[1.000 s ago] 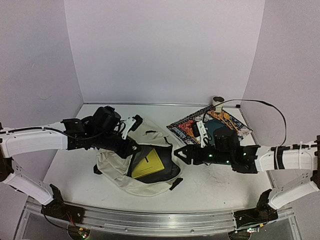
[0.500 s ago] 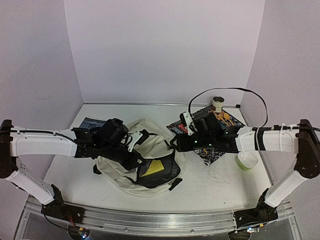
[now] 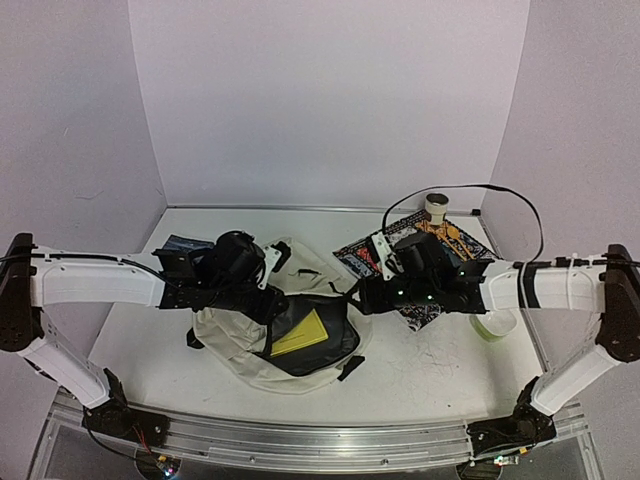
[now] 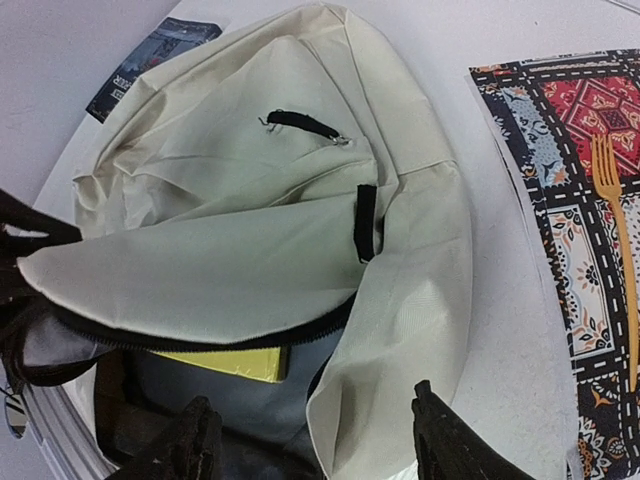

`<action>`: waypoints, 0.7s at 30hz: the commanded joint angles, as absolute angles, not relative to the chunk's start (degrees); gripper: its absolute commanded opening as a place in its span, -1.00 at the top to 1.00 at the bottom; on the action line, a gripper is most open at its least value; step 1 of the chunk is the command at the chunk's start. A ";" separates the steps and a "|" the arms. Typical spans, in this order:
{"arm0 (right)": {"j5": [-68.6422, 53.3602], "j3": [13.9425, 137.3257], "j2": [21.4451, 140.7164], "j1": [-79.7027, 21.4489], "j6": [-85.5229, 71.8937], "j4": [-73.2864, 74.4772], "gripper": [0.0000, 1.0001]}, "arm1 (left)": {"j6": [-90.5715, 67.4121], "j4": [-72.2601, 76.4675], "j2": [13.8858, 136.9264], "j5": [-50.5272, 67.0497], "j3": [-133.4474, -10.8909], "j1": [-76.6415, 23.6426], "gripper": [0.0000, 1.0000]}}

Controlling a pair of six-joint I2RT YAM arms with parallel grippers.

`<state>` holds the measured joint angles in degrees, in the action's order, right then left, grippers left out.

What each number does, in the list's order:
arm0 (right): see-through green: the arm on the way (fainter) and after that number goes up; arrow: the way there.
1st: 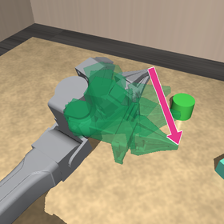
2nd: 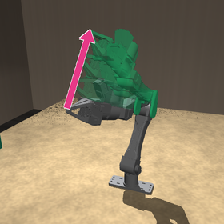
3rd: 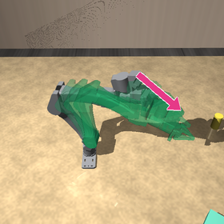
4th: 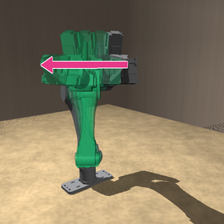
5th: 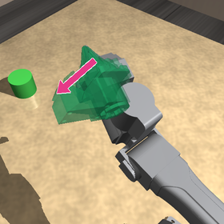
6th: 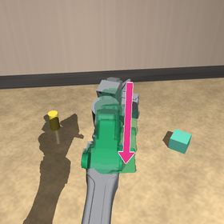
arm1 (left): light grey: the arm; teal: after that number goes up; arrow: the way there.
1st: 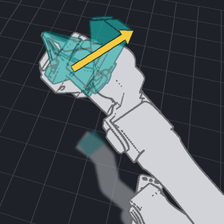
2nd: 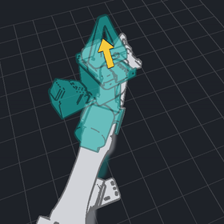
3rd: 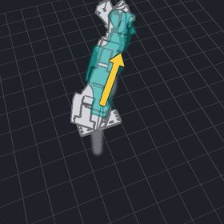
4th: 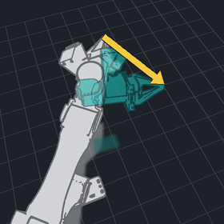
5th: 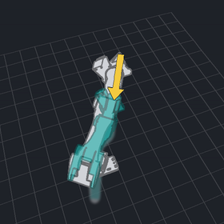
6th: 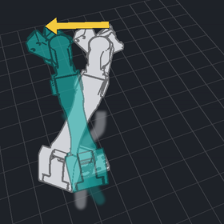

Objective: Pack the student bag
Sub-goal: Place the largest pocket of the bag in the student bag.

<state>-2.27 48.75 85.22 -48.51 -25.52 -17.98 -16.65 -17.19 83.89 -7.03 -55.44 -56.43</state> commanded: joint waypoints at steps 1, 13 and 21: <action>-4.14 45.89 79.59 -48.36 -25.91 -20.53 -0.36 | -16.54 -16.44 81.81 -9.09 -59.42 -55.70 0.04; -6.41 40.60 73.54 -48.40 -26.43 -23.53 -0.45 | -16.64 -19.17 68.54 -8.90 -57.02 -44.80 -0.97; -6.72 38.08 70.63 -48.38 -26.24 -24.69 -0.51 | -18.37 -20.96 67.92 -8.86 -55.08 -30.03 -0.98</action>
<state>-6.03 38.98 73.26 -48.51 -26.37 -22.52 -17.01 -18.78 68.23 -8.02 -56.39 -38.75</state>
